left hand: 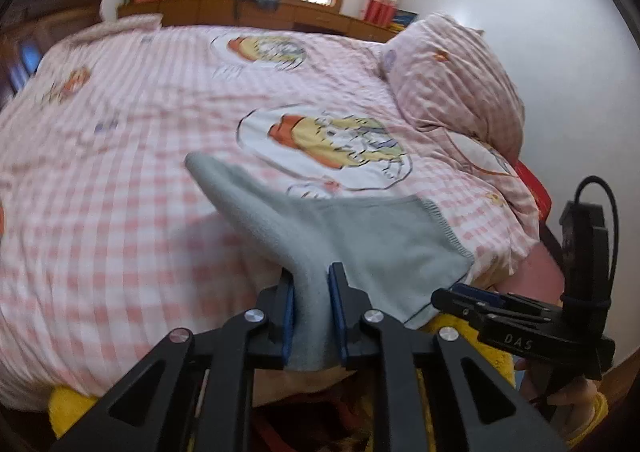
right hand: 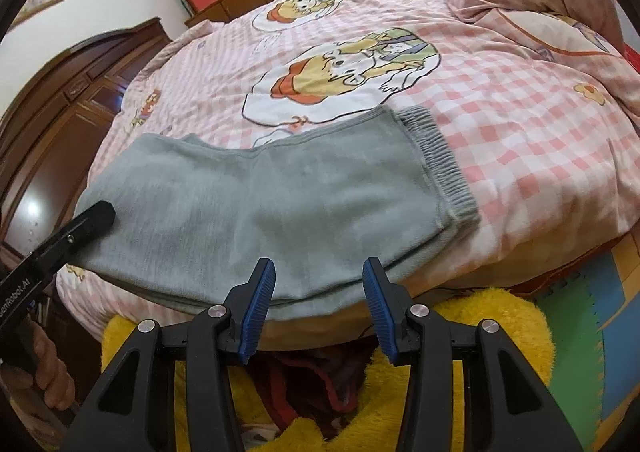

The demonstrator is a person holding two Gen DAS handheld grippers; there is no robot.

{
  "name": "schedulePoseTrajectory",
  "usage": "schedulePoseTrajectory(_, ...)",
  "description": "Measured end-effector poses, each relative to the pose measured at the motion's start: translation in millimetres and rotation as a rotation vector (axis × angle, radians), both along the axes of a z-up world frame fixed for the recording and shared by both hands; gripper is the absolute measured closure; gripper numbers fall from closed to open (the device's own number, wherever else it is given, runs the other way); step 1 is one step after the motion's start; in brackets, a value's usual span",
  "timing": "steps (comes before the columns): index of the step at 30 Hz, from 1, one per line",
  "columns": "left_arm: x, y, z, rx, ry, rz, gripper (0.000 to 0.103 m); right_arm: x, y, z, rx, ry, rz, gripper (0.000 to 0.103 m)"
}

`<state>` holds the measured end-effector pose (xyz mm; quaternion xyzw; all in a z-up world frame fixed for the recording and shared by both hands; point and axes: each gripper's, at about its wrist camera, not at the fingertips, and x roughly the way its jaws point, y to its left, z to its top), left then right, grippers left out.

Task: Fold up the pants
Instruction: 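Pinch the bundle edge with the left tool and lift it, then fold the lifted grey pants edge over the bundle with the left tool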

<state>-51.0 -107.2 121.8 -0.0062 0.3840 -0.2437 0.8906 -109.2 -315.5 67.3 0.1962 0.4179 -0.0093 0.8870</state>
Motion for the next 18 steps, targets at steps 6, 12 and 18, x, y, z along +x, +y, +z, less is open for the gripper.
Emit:
schedulePoseTrajectory(6, -4.9, -34.5, 19.7, 0.059, -0.062, -0.079, 0.088, -11.1, -30.3, 5.0, 0.043, -0.044, -0.054, 0.056)
schedulePoseTrajectory(12, -7.6, -74.6, 26.9, 0.092, -0.090, -0.154, 0.088, -18.5, -55.3, 4.8, 0.077, -0.057, -0.093, 0.056)
schedulePoseTrajectory(18, -3.3, -121.8, 14.9, 0.118, -0.068, -0.241, 0.088, -21.0, -77.1, 0.7, 0.085, -0.036, -0.135, 0.056)
